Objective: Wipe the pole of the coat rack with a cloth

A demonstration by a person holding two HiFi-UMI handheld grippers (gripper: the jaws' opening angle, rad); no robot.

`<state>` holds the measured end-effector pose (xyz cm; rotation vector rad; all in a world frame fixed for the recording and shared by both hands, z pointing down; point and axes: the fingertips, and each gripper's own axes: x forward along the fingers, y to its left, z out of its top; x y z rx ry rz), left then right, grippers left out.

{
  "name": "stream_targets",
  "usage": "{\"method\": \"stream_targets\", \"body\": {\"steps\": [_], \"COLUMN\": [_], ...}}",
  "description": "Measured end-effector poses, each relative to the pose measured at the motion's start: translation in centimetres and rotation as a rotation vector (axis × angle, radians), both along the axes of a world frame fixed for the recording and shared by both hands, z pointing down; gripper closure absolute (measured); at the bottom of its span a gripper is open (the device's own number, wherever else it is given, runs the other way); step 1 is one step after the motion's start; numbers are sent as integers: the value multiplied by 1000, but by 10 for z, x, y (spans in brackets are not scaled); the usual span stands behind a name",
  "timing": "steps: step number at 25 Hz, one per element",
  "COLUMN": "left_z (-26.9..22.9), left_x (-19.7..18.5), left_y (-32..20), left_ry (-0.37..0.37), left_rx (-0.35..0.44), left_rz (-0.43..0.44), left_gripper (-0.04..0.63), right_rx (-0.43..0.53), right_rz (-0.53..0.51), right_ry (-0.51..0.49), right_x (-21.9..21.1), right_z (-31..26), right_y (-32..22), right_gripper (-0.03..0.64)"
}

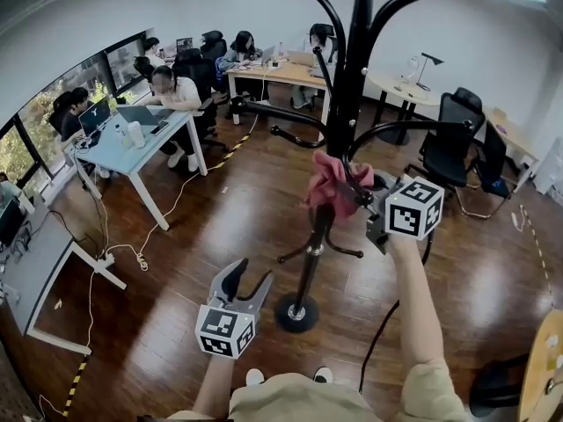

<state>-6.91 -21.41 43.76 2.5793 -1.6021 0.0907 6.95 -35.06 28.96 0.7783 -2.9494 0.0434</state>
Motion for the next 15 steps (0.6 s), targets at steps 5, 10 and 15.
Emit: {"method": "stream_targets", "body": {"steps": [5, 10, 15], "left_z": [2, 0, -4], "left_x": [-13, -17, -9], "left_y": [3, 7, 10], "left_ry": [3, 10, 10], "left_rx": [-1, 7, 15], "left_rz": [-16, 8, 58], "left_gripper": [373, 373, 373], "right_rx": [31, 44, 57], "right_rz": [43, 78, 113], "right_ry": [19, 10, 19], "right_x": [-1, 1, 9], "right_z": [0, 3, 11], "right_y": [0, 8, 29], "right_gripper": [574, 574, 574]}}
